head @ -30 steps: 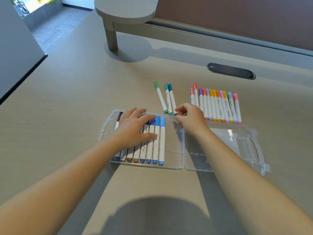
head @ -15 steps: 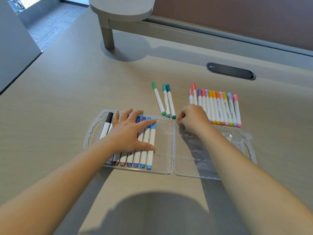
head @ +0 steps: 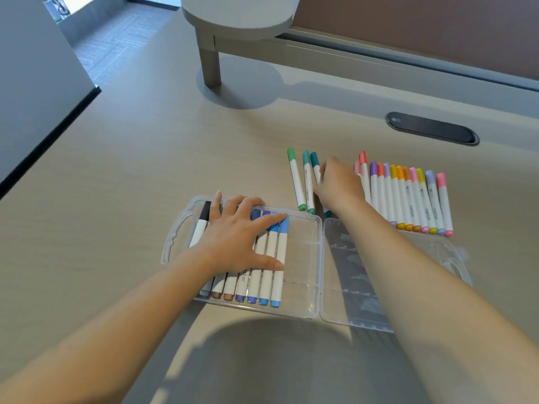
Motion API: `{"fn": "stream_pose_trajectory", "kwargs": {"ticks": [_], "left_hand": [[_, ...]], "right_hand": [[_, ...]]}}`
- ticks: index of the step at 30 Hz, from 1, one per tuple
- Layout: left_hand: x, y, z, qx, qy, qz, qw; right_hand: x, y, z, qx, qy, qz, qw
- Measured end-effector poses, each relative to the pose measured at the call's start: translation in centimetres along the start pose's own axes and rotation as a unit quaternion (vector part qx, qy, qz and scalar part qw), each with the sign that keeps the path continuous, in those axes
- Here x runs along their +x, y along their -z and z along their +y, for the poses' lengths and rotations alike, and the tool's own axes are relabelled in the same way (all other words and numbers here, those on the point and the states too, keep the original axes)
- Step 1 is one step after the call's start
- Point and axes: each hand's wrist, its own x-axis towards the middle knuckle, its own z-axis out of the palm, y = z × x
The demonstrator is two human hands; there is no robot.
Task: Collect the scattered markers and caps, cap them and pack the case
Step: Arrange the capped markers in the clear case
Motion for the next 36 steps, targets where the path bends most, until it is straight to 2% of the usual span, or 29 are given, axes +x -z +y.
{"fn": "stream_pose_trajectory", "kwargs": {"ticks": [3, 6, 8, 11, 15, 17, 20, 27, 30, 36], "left_hand": [[0.1, -0.1, -0.4, 0.003, -0.001, 0.004, 1.000], [0.2, -0.4, -0.7, 0.003, -0.001, 0.012, 1.000], [0.2, -0.5, -0.8, -0.005, -0.001, 0.023, 1.000], [-0.2, -0.5, -0.8, -0.038, -0.012, 0.043, 0.998], [-0.8, 0.3, -0.6, -0.167, -0.001, 0.072, 0.983], [-1.0, 0.6, -0.5, -0.188, 0.017, 0.093, 0.978], [-1.3, 0.5, -0.3, -0.164, 0.032, 0.113, 0.979], [-2.4, 0.4, -0.1, -0.146, 0.046, 0.094, 0.984], [-2.6, 0.5, 0.1, -0.142, 0.047, 0.087, 0.985], [-2.2, 0.4, 0.7, -0.118, 0.027, 0.060, 0.991]], "right_hand": [[0.1, 0.4, -0.3, -0.053, 0.001, -0.001, 0.999], [-0.1, 1.3, -0.2, -0.049, 0.005, 0.024, 0.998], [-0.3, 2.3, 0.0, 0.008, 0.022, 0.050, 0.998], [-1.0, 3.7, -0.1, 0.124, 0.051, 0.038, 0.990], [-2.7, 4.0, -0.3, 0.296, 0.047, -0.060, 0.952], [-3.8, 3.4, -0.2, 0.344, 0.036, -0.111, 0.932], [-5.4, 2.0, 0.0, 0.339, 0.027, -0.154, 0.928], [-7.1, 0.0, 0.2, 0.352, 0.029, -0.212, 0.911], [-7.2, -0.4, 0.1, 0.325, 0.039, -0.195, 0.924], [-7.0, -0.7, 0.2, 0.208, 0.076, -0.105, 0.969]]}}
